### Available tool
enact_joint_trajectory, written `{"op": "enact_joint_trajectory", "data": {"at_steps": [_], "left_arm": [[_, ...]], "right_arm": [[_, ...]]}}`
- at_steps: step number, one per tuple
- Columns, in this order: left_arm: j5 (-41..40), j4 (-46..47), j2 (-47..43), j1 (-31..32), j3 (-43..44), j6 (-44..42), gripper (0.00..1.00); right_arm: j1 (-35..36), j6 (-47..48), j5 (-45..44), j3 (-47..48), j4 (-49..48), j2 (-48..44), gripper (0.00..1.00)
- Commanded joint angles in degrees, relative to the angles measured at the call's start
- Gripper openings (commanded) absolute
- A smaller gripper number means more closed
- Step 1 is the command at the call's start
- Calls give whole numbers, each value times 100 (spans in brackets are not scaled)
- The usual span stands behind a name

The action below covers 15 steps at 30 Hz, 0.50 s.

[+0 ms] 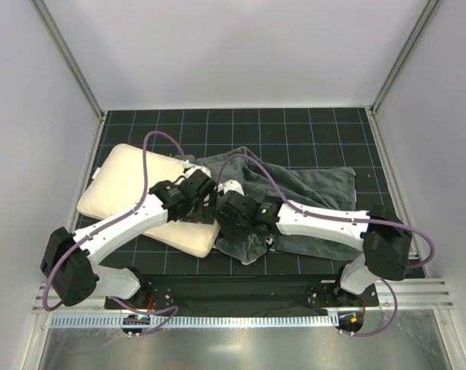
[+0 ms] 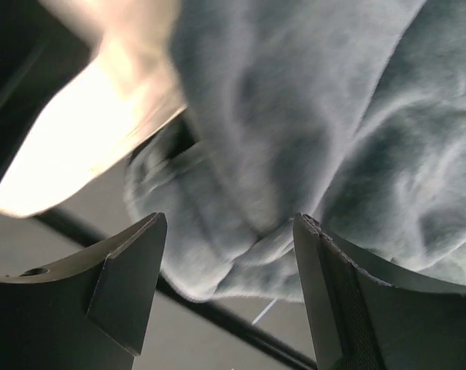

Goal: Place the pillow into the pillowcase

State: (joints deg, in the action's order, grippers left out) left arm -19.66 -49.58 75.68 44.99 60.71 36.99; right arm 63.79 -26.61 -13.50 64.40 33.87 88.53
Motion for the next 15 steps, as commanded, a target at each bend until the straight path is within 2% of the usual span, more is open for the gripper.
{"op": "enact_joint_trajectory", "data": {"at_steps": [1, 4, 8, 9, 12, 14, 15], "left_arm": [[199, -87, 8, 115, -173, 221, 98], [366, 115, 122, 106, -358, 212, 98], [909, 615, 289, 106, -586, 142, 98], [972, 703, 342, 115, -612, 124, 98], [1060, 906, 596, 106, -587, 159, 100], [1087, 924, 641, 106, -578, 185, 100], [1078, 933, 598, 106, -560, 185, 100]], "right_arm": [[-209, 7, -469, 222, -292, 199, 73], [-332, 7, -514, 100, -635, 357, 71], [-437, -10, -469, -199, -1171, 402, 48], [-446, -63, -513, -261, -1311, 384, 38], [-464, -107, -487, -586, -1697, 104, 26], [-499, -107, -356, -779, -1830, -72, 23], [-569, -99, -303, -841, -1944, -116, 17]]}}
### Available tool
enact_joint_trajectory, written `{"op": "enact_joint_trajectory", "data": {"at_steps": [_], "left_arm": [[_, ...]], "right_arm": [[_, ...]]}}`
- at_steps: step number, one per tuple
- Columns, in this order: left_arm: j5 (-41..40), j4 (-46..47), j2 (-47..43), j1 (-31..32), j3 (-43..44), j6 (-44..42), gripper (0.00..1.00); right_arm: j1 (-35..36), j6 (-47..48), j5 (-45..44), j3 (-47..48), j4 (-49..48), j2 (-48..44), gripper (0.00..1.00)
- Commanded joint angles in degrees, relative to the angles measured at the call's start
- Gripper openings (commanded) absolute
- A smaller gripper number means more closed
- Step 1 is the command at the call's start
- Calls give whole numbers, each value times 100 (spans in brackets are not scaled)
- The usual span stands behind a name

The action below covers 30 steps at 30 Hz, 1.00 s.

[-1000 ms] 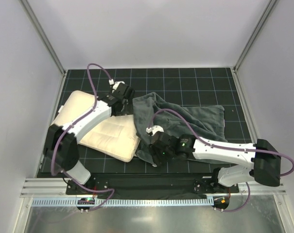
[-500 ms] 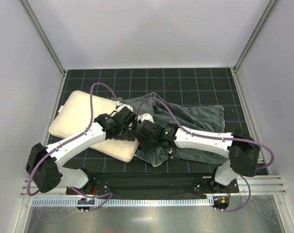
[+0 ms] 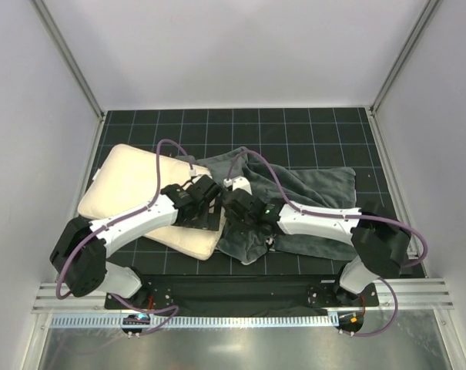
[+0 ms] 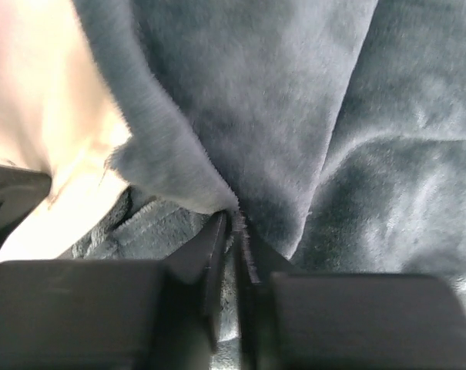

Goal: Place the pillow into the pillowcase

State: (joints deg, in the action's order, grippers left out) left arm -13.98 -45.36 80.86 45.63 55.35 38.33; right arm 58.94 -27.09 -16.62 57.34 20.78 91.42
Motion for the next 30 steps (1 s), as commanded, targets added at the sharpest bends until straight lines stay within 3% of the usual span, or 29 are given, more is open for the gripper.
{"op": "enact_joint_trajectory", "data": {"at_steps": [1, 4, 12, 24, 25, 26, 27, 30], "left_arm": [[493, 520, 27, 43, -33, 70, 100], [440, 423, -254, 34, -33, 87, 100], [826, 300, -650, 34, -112, -44, 100], [1037, 968, 299, -220, -288, -115, 99], [1064, 1003, 334, -247, -314, -124, 96], [1081, 1073, 343, -308, -332, -132, 88], [1073, 1082, 351, -326, -384, -141, 81], [924, 1091, 343, -379, -394, -150, 54]], "right_arm": [[-119, -77, 88, -240, -653, -440, 13], [-233, -77, 255, -407, -794, -572, 4], [-357, -138, 546, -698, -1146, -774, 4], [-383, -95, 906, -795, -1339, -1047, 4], [-383, -86, 924, -803, -1348, -1056, 6], [-383, -68, 915, -804, -1348, -1056, 15], [-383, -16, 933, -821, -1365, -1047, 37], [-383, 63, 1073, -821, -1453, -942, 58]]}}
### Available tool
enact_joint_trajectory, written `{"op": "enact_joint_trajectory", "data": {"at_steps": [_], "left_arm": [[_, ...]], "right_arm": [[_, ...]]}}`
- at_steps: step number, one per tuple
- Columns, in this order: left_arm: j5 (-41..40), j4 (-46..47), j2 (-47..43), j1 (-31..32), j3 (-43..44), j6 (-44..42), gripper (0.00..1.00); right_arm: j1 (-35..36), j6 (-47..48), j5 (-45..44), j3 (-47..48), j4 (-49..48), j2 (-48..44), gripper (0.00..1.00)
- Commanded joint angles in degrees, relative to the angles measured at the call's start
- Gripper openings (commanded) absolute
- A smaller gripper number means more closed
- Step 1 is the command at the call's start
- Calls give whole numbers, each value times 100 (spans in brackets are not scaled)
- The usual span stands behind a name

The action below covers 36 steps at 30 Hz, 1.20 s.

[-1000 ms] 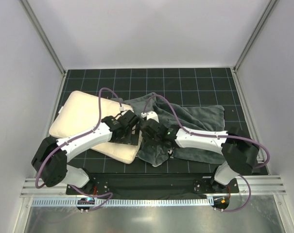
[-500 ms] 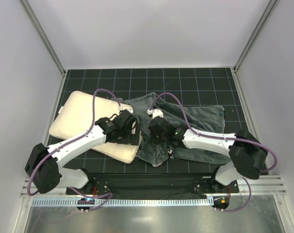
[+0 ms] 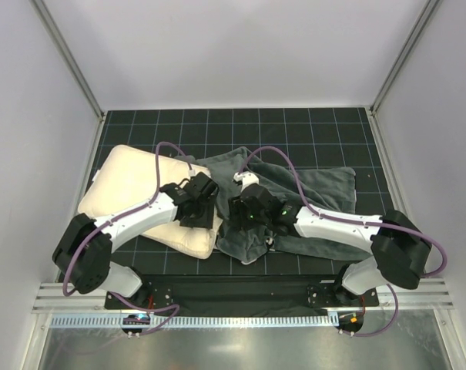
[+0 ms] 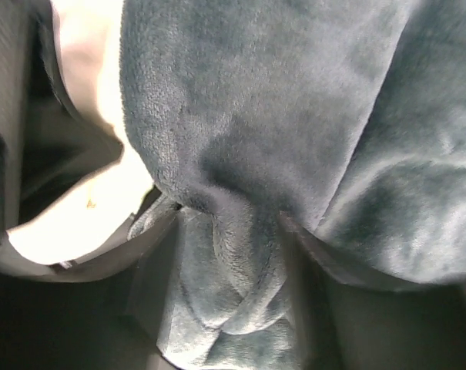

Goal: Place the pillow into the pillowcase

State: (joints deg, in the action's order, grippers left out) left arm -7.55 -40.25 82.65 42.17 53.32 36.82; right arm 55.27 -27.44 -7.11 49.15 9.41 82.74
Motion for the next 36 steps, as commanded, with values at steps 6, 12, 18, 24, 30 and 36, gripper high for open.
{"op": "enact_joint_trajectory", "data": {"at_steps": [6, 12, 18, 24, 30, 36], "left_arm": [[316, 562, 6, -60, -120, -52, 24], [377, 474, -56, -95, 38, -105, 0], [219, 457, -74, -192, 398, -35, 0], [-149, 544, 154, -350, 1056, 193, 0], [-737, 1071, 682, -368, 1427, 510, 0], [-1196, 1203, 858, -403, 1515, 651, 0]], "right_arm": [[10, 222, 53, 183, -361, 444, 72], [2, 160, -80, 499, -370, 884, 27], [160, 99, 464, 675, -230, 525, 4], [213, -59, 1430, 746, 16, -135, 4], [213, -183, 1713, 728, 236, -671, 4], [-59, -384, 1274, 738, 852, -777, 4]]}}
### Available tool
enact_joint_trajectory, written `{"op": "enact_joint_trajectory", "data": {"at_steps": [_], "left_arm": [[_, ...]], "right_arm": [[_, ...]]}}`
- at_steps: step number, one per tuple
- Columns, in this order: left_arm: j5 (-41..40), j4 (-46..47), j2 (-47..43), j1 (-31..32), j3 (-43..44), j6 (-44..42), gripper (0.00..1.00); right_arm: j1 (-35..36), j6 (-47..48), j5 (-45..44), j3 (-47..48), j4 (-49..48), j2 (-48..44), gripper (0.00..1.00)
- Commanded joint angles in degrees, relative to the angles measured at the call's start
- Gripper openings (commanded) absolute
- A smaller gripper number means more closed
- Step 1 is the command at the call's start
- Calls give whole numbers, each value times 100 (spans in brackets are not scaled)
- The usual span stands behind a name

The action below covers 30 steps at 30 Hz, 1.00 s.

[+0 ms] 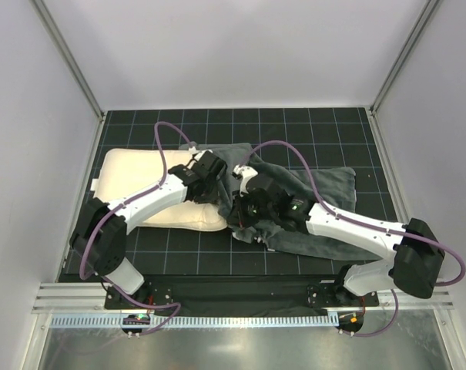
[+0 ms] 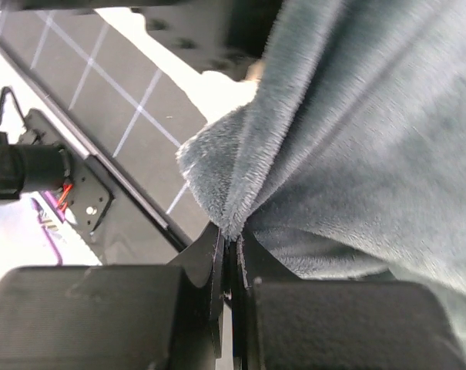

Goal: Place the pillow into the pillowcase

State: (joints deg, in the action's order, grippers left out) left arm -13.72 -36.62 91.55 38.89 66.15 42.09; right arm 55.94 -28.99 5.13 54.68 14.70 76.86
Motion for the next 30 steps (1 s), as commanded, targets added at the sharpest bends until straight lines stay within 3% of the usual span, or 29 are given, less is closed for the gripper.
{"op": "enact_joint_trajectory", "data": {"at_steps": [1, 17, 24, 30], "left_arm": [[-545, 858, -58, -84, 223, 116, 0], [-175, 867, -375, -585, 618, 397, 0], [-70, 1429, -216, -576, 320, 915, 0], [-509, 1535, -330, -576, 153, 1187, 1]], "right_arm": [[-180, -256, 33, 149, 340, -189, 4], [-163, -625, 1279, -660, -529, 48, 4], [74, -739, 1535, -326, -749, 530, 4], [259, -871, 1816, -45, -1055, 734, 4]]}}
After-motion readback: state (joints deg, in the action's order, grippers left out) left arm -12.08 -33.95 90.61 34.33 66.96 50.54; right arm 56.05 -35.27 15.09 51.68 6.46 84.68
